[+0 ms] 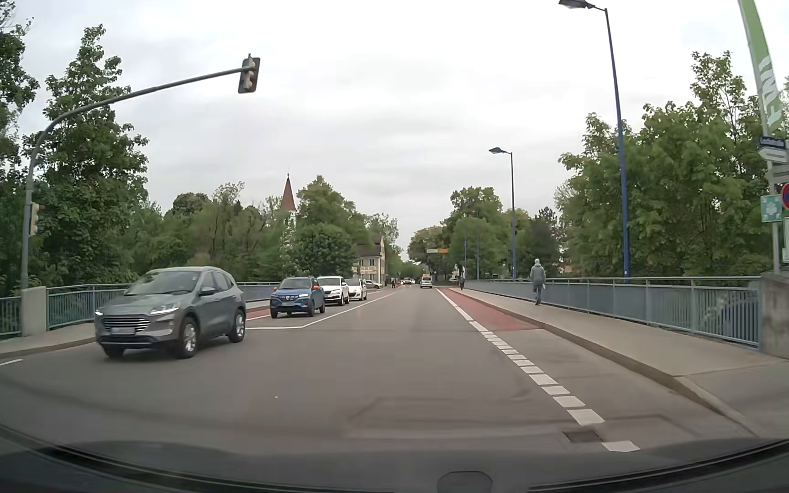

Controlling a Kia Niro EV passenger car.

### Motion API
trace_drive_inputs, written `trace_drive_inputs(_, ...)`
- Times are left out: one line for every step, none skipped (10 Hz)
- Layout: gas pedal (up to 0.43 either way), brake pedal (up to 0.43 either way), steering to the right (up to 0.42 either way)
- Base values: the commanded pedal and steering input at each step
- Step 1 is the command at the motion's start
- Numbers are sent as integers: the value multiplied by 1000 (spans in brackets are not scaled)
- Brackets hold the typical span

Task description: Follow the waypoints while adhering to traffic rules and regulations

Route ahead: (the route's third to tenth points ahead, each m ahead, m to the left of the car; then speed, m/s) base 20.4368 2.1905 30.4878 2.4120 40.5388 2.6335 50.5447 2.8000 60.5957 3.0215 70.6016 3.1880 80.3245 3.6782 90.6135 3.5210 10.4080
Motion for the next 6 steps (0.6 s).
trace_drive_inputs(209,0,1)
trace_drive_inputs(189,0,1)
trace_drive_inputs(189,0,1)
trace_drive_inputs(189,0,0)
trace_drive_inputs(189,0,0)
trace_drive_inputs(189,0,-1)
